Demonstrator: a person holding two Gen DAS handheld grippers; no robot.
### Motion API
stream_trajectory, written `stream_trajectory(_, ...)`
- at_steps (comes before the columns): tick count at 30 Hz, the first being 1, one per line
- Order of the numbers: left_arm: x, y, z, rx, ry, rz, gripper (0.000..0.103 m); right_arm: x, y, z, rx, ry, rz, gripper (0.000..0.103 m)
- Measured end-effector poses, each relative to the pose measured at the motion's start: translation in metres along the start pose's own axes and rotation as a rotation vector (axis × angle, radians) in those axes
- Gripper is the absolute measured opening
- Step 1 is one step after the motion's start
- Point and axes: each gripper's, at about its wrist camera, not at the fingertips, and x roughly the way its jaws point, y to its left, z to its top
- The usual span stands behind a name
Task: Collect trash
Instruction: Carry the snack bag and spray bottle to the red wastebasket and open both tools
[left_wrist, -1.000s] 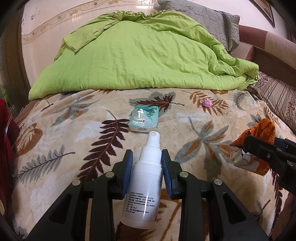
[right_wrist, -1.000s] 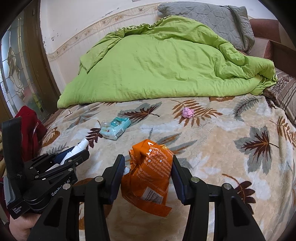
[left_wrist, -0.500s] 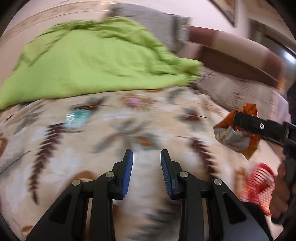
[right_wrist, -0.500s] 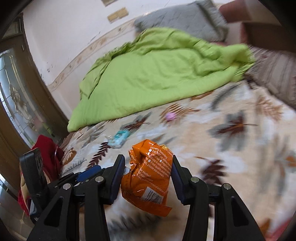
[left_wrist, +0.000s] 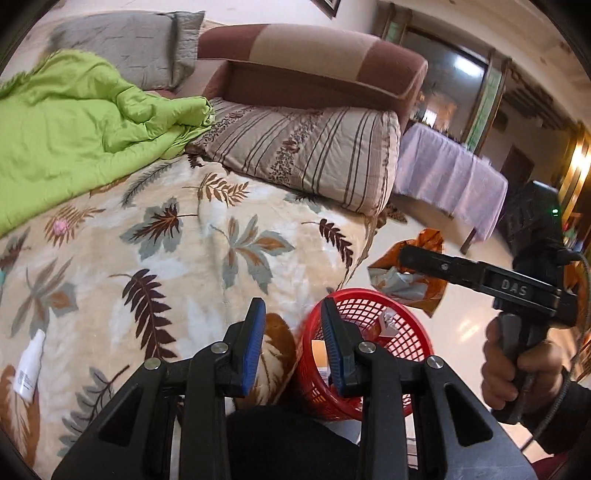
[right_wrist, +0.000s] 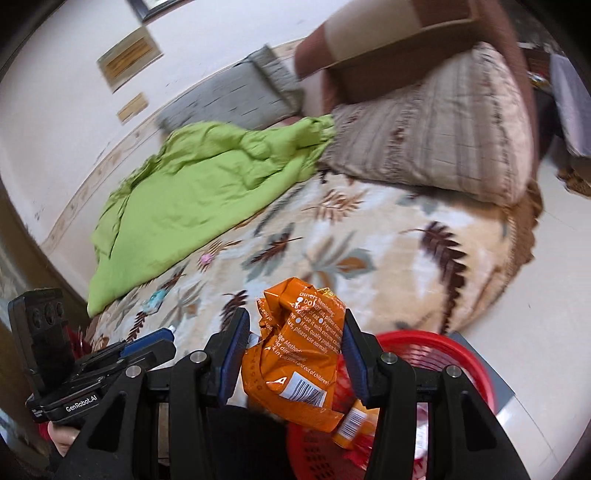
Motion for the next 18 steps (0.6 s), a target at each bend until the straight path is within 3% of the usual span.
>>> stream_trajectory(3, 0.004, 0.011, -0.001, -0.025, 0.018, 0.060, 0.030, -0.003, -0.011, -0.004, 0.020, -0.005, 0.007, 0.052)
stream_trajectory(4, 0.001, 0.023, -0.002, -0.036, 0.019, 0.116, 0.032, -0.002, -0.012, -0.005, 0.026, -0.004, 0.016, 0.052)
stream_trajectory(5, -0.001, 0.035, -0.003, -0.047, 0.024, 0.171, 0.041, -0.001, -0.014, -0.005, 0.030, -0.001, 0.028, 0.052)
stream_trajectory(7, -0.017, 0.075, -0.010, -0.094, 0.032, 0.292, 0.049, 0.005, -0.013, -0.005, 0.031, 0.011, 0.051, 0.052)
stream_trajectory(11, -0.040, 0.168, -0.033, -0.209, 0.107, 0.506, 0.049, 0.012, -0.008, -0.007, 0.007, 0.028, 0.085, 0.052)
stream_trajectory(14, -0.035, 0.210, -0.049, -0.255, 0.198, 0.519, 0.049, 0.020, -0.005, -0.011, 0.011, 0.042, 0.111, 0.052)
stream_trajectory(18, -0.010, 0.225, -0.057, -0.174, 0.292, 0.571, 0.048, 0.026, -0.002, -0.015, 0.016, 0.055, 0.118, 0.052)
